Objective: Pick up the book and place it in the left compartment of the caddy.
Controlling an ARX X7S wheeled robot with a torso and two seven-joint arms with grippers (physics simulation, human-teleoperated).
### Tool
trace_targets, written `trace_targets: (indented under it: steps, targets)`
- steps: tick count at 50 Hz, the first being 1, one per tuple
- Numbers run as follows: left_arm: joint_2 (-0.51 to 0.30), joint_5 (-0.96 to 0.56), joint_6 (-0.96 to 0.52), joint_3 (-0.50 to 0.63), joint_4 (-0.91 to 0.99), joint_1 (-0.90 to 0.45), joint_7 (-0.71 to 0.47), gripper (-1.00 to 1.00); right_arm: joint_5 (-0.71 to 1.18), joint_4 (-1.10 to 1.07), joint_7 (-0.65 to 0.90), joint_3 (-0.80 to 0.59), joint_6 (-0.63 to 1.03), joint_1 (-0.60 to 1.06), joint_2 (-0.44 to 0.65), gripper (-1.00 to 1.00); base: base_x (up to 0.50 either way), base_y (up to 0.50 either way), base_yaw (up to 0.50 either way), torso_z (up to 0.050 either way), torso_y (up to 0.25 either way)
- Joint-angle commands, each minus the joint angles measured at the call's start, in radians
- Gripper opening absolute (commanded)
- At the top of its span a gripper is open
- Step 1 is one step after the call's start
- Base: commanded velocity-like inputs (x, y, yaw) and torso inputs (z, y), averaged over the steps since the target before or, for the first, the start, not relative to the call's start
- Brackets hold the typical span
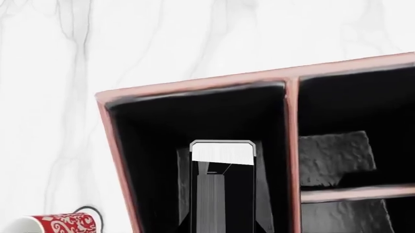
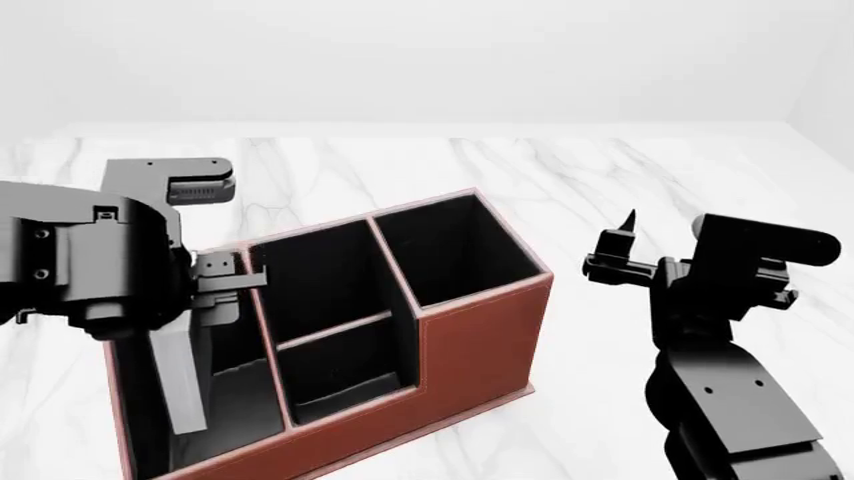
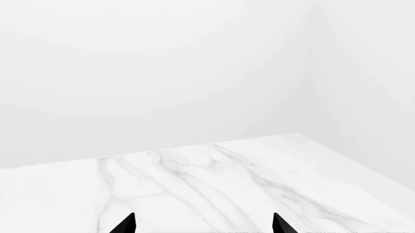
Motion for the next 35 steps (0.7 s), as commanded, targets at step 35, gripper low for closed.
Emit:
trace_targets:
  steps: [35]
  targets:
    - [-0.023, 0.175, 0.160, 0.031, 0.052, 0.118, 0.020, -1.00, 0.019, 0.005, 0.004, 0.000, -0.009, -0.003, 0.008, 1.00, 0.00, 0.00, 0.00, 0.000, 0.001]
